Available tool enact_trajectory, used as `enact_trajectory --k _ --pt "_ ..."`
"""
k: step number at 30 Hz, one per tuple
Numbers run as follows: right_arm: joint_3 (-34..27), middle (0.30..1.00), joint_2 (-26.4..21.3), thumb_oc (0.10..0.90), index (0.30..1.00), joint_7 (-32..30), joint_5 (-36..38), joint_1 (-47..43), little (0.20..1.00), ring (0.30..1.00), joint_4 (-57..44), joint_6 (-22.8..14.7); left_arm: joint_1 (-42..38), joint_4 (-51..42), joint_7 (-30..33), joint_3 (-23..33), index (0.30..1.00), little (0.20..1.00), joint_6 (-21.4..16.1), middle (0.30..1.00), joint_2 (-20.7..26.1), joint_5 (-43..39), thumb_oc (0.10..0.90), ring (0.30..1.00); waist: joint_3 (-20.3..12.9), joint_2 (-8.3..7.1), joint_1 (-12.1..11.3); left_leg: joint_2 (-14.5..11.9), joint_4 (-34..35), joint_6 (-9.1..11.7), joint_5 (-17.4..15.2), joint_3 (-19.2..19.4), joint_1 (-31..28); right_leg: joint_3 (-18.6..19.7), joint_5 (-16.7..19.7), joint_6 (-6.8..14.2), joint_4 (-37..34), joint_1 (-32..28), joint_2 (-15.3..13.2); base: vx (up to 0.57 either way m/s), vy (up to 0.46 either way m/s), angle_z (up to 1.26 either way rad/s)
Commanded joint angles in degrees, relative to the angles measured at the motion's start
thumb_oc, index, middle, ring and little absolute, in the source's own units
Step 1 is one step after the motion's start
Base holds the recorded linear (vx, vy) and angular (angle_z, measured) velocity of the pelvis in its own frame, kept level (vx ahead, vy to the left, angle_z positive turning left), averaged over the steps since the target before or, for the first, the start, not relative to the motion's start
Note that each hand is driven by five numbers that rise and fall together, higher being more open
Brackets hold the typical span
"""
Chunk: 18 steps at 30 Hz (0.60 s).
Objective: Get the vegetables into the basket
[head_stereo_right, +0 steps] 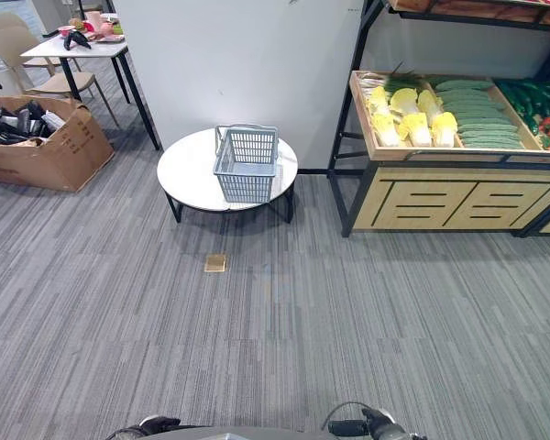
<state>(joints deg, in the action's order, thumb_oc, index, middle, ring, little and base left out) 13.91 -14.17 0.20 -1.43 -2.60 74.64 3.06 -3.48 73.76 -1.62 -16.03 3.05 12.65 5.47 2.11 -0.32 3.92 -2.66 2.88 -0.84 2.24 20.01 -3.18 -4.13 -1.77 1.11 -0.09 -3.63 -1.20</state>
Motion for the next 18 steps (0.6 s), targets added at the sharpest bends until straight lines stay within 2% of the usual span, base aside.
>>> enact_trajectory --k 1,18 --pt "2.05 1.0 -0.63 0.9 1.0 0.57 -0.96 -0.02 1.0 1.0 4.8 1.32 -2.32 3.38 0.36 0.32 1.0 1.0 0.93 1.0 0.86 0.13 0.9 1.0 1.99 -0.99 0.79 -1.47 2.12 5.72 0.19 -1.96 -3.88 -0.66 7.1 6.2 -4.77 -1.45 -3.95 0.0 0.0 0.0" --pt "1.72 1.0 -0.46 0.9 1.0 0.66 -0.12 0.68 1.0 1.0 5.33 1.1 -1.72 4.13 0.94 1.16 1.0 1.0 0.95 1.0 0.56 -0.58 0.9 1.0 2.09 -1.26 0.46 -1.58 2.12 5.77 0.09 -2.3 -4.23 -1.31 6.96 6.2 -4.91 -1.98 -3.89 0.0 0.0 0.0"
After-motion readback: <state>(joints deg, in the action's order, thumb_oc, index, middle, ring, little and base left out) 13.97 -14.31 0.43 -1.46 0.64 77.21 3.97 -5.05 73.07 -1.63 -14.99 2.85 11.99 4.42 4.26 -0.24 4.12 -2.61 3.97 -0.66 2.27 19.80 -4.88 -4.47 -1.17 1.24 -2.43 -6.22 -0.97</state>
